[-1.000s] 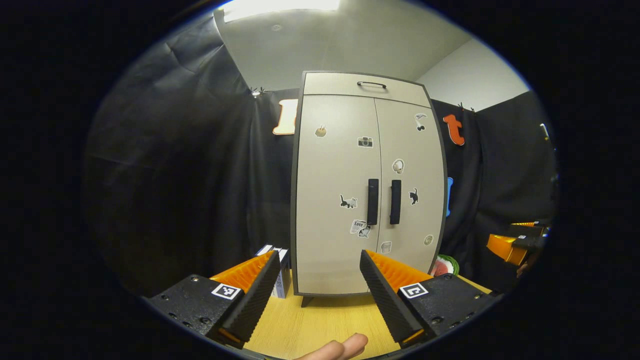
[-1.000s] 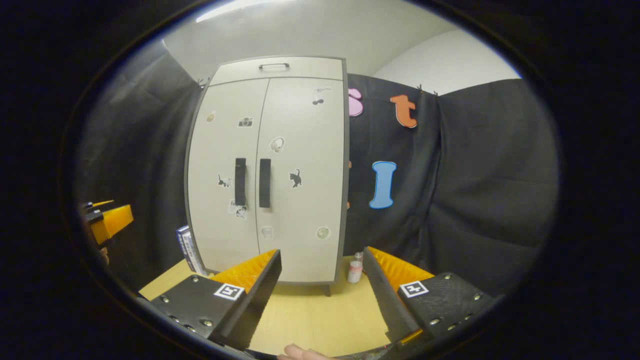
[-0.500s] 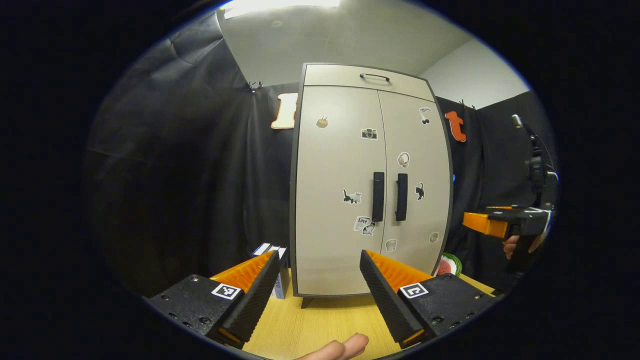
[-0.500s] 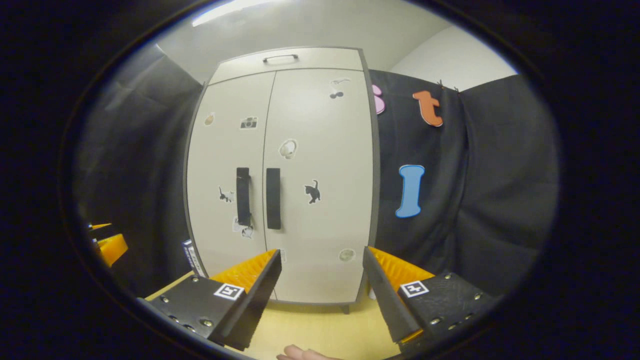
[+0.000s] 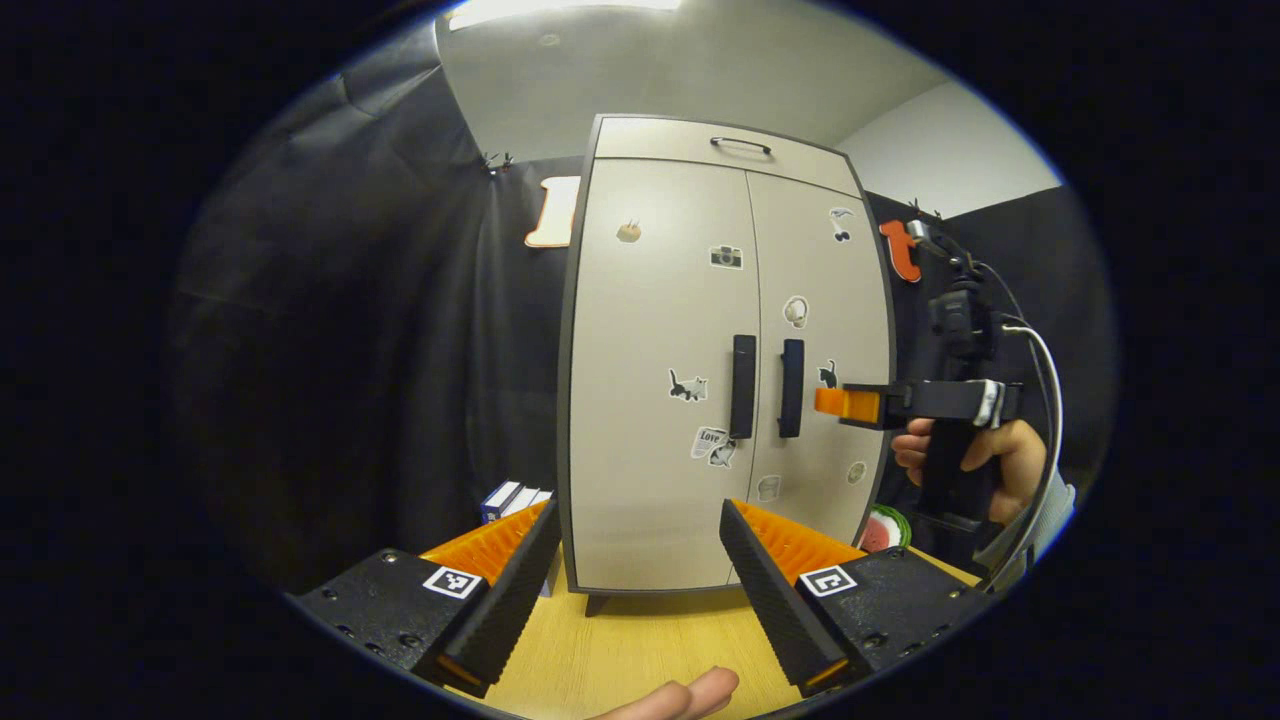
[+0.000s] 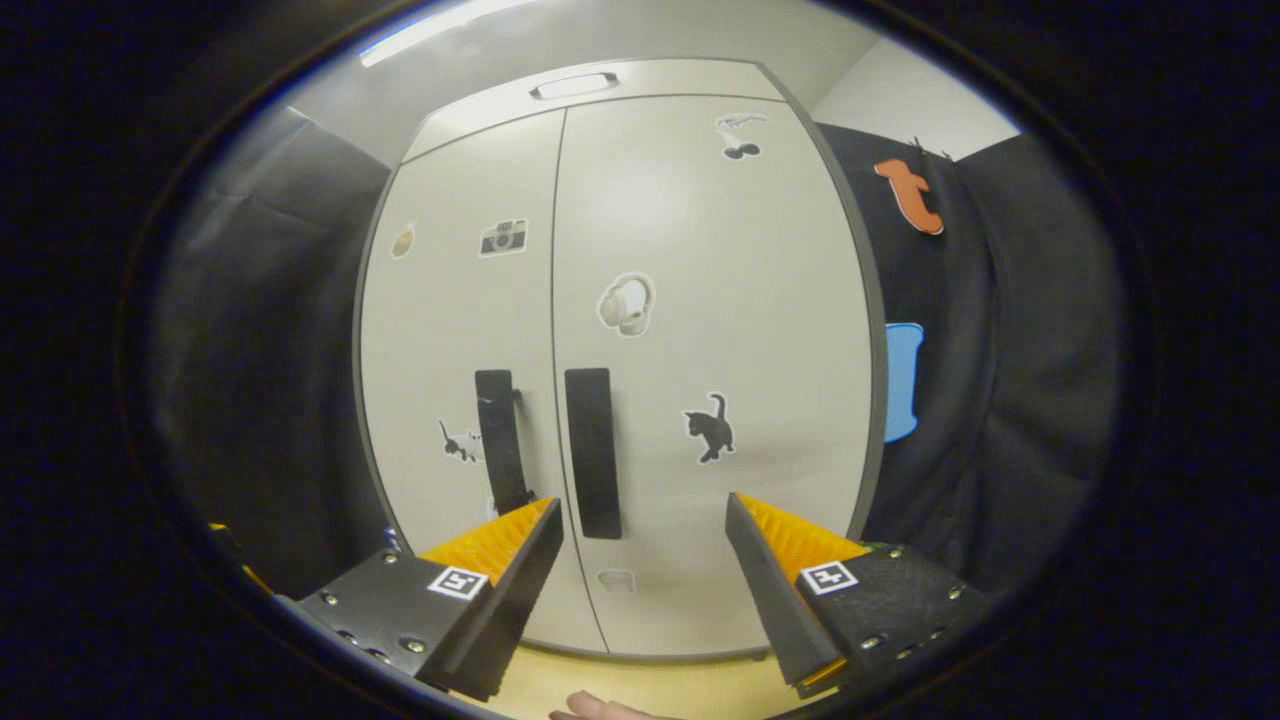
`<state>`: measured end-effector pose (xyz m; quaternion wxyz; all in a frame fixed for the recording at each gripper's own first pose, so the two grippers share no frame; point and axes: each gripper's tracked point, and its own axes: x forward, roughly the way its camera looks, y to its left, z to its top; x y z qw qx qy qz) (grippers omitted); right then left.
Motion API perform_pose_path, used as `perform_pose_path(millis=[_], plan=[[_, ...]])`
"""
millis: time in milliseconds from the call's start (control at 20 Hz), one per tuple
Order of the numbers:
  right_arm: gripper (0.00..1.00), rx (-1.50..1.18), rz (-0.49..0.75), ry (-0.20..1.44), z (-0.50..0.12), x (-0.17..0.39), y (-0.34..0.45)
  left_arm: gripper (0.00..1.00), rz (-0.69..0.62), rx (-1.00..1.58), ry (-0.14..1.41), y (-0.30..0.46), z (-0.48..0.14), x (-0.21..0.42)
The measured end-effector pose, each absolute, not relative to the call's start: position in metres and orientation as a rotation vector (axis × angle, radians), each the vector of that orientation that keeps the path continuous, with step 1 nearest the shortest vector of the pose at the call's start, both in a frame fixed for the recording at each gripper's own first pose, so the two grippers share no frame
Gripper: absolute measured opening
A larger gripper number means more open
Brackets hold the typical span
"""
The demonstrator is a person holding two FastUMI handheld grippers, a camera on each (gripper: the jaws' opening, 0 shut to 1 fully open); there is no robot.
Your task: Open the right door of the double-door shoe cabinet with the right hand, and open the left door with the left hand.
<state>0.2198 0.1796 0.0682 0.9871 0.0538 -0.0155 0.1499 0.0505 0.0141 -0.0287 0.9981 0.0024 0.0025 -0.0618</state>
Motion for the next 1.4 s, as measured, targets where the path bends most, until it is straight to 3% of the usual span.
perform_pose_path(millis=[250, 550, 750, 800, 900, 950, 1100, 1150, 1400], plan=[[0.98, 0.084, 0.346, -0.057, 0.079, 0.246, 0.207, 0.99, -0.131, 0.012, 0.006, 0.021, -0.032, 0.055], [0.97, 0.062, 0.291, -0.022, 0.083, 0.279, 0.214, 0.99, -0.084, 0.031, -0.003, 0.05, -0.026, 0.063], [0.67, 0.079, 0.354, -0.007, 0.082, 0.278, 0.23, 0.99, -0.079, -0.006, 0.0, 0.054, -0.033, 0.061], [0.51, 0.087, 0.374, -0.009, 0.083, 0.276, 0.235, 0.99, -0.086, -0.009, 0.006, 0.052, -0.036, 0.061], [0.3, 0.075, 0.353, -0.018, 0.083, 0.277, 0.234, 0.99, -0.1, 0.003, 0.018, 0.047, -0.04, 0.06], [0.33, 0.057, 0.35, -0.023, 0.083, 0.277, 0.235, 0.99, -0.103, 0.005, 0.022, 0.046, -0.042, 0.06], [0.28, 0.084, 0.355, -0.006, 0.081, 0.277, 0.235, 1.0, -0.132, -0.008, 0.024, 0.035, -0.045, 0.052], [0.21, 0.086, 0.352, -0.001, 0.081, 0.278, 0.235, 0.99, -0.135, -0.008, 0.024, 0.033, -0.044, 0.05], [0.21, 0.064, 0.307, 0.002, 0.079, 0.275, 0.231, 0.99, -0.128, 0.006, 0.024, 0.03, -0.044, 0.041]])
